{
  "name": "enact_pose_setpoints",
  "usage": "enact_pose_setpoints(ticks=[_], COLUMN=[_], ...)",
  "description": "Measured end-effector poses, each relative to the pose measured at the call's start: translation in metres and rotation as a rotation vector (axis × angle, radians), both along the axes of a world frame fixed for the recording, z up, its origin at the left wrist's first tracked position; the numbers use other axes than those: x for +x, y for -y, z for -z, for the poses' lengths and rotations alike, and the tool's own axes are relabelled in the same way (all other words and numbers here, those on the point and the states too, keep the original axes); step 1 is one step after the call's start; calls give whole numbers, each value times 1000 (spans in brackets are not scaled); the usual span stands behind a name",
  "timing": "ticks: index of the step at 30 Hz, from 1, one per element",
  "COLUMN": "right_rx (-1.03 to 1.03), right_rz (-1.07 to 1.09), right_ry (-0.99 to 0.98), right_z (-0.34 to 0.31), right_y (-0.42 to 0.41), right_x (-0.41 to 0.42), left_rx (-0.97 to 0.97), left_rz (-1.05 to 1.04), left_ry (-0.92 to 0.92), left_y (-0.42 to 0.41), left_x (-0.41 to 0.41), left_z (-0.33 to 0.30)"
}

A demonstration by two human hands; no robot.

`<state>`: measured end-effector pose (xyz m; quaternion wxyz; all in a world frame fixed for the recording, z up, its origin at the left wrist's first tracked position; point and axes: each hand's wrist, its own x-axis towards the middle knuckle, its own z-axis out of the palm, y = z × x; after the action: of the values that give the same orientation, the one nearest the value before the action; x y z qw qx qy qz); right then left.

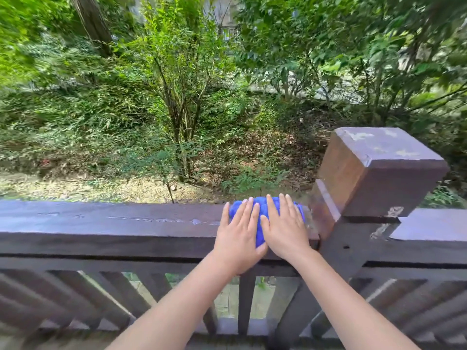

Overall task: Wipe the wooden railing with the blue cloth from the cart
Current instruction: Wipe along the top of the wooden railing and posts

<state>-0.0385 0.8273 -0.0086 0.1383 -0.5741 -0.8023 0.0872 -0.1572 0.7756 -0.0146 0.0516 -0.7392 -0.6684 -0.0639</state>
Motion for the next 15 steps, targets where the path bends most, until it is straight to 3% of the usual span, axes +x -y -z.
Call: enact_pose_setpoints(ticks=[5, 8, 15], right_rx=[-54, -71, -44], right_rz=[-273, -332, -240], right_ry=[-26, -21, -4], right_z=[-2, -3, 0], right_y=[12, 22, 7], right_x=[-82, -101, -3], left_rx=[1, -35, -77], left_rz=[-178, -181, -29], left_ry=[-52, -41, 35], left_y=[38, 53, 16], left_x=[-79, -101, -29], left_z=[-1, -5, -9])
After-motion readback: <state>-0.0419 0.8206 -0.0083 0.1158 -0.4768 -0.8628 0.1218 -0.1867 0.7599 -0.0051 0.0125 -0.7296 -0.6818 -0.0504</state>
